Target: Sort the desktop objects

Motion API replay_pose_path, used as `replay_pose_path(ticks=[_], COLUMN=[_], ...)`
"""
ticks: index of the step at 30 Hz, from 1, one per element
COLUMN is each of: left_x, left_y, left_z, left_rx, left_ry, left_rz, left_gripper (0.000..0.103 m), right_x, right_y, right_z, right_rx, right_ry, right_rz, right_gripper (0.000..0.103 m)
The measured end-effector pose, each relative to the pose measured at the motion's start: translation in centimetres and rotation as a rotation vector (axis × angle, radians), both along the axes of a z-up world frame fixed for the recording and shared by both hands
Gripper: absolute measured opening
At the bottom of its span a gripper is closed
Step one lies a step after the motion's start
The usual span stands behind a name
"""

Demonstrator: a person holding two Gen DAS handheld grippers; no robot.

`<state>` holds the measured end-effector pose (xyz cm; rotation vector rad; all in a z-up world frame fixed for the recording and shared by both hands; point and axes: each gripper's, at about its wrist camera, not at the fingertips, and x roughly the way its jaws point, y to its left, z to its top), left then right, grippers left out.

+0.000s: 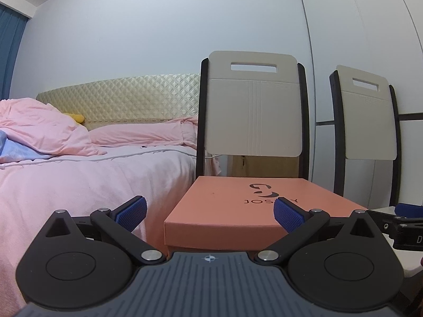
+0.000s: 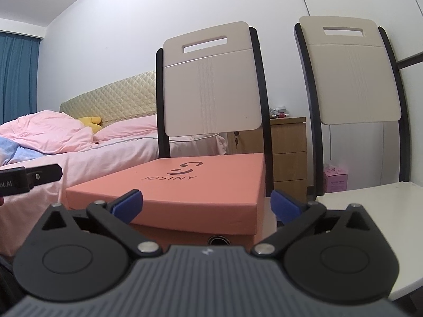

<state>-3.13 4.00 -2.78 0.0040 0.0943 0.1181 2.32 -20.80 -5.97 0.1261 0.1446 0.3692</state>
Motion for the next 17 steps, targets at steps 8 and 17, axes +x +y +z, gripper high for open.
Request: replay_pose_path(ticks=[8, 17], left_x=[0.16, 0.23], left_y=[-0.10, -0.19], left_z=[-0.03, -0.09], left_rx=[0.003, 0.007], left_ry=[0.007, 0.012], left_rz=[0.008, 0.019], left_gripper=[0.103, 0.103], right_x=[-0.11, -0.22], right_y=[-0.39, -0.36], right_z=[0.01, 0.02], right_rx=[-0.008, -0.015], right_ry=[0.003, 0.002], right_rz=[-0.024, -0.034], right_gripper=[0.103, 0.103])
